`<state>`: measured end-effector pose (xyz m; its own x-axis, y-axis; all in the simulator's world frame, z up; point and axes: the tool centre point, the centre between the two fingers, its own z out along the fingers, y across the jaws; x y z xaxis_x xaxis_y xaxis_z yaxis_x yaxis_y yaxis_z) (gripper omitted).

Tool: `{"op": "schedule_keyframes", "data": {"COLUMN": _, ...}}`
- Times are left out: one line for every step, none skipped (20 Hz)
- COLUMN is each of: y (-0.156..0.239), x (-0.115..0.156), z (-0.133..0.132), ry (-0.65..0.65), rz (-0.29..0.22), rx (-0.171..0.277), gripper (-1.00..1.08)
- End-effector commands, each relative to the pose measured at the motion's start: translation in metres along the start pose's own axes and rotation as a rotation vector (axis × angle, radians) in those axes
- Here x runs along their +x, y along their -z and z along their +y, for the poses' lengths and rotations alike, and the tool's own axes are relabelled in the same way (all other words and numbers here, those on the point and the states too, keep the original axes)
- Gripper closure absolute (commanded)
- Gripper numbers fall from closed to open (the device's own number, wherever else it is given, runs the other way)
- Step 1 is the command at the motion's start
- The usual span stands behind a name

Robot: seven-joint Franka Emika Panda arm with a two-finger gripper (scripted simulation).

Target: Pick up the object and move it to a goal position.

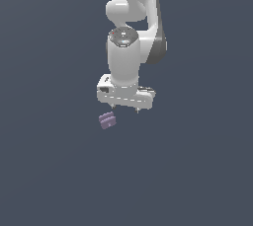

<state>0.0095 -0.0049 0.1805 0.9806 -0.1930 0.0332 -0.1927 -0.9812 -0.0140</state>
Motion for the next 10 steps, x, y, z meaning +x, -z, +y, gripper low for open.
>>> {"op": "schedule_keyframes", "data": {"y": -0.007, "x": 0.0, "z": 0.007, "ry": -0.078, "rz": -0.005, "rx": 0.001, "gripper": -0.92}}
{"op": "schedule_keyframes", "data": {"y": -0.01, "x": 0.0, "z": 0.01, "ry": -0.112, "rz": -0.007, "rx": 0.001, "gripper": -0.92}}
{"op": "schedule_keyframes", "data": {"y": -0.014, "x": 0.0, "z": 0.014, "ry": -0.147, "rz": -0.008, "rx": 0.001, "gripper": -0.92}}
{"op": "schedule_keyframes", "data": {"y": -0.017, "x": 0.0, "z": 0.017, "ry": -0.182, "rz": -0.01, "rx": 0.001, "gripper": -0.92}}
{"op": "schedule_keyframes", "data": {"y": -0.02, "x": 0.0, "z": 0.02, "ry": -0.217, "rz": -0.012, "rx": 0.001, "gripper": -0.92}}
{"op": "schedule_keyframes", "data": {"y": -0.023, "x": 0.0, "z": 0.023, "ry": -0.252, "rz": -0.014, "rx": 0.001, "gripper": -0.92}}
{"op": "schedule_keyframes", "data": {"y": -0.026, "x": 0.0, "z": 0.027, "ry": -0.287, "rz": -0.015, "rx": 0.0, "gripper": -0.92}}
{"op": "schedule_keyframes", "data": {"y": -0.029, "x": 0.0, "z": 0.03, "ry": -0.322, "rz": -0.017, "rx": -0.001, "gripper": -0.92}}
{"op": "schedule_keyframes", "data": {"y": -0.032, "x": 0.0, "z": 0.033, "ry": -0.357, "rz": -0.018, "rx": -0.001, "gripper": -0.92}}
{"op": "schedule_keyframes", "data": {"y": -0.035, "x": 0.0, "z": 0.037, "ry": -0.392, "rz": -0.019, "rx": -0.002, "gripper": -0.92}}
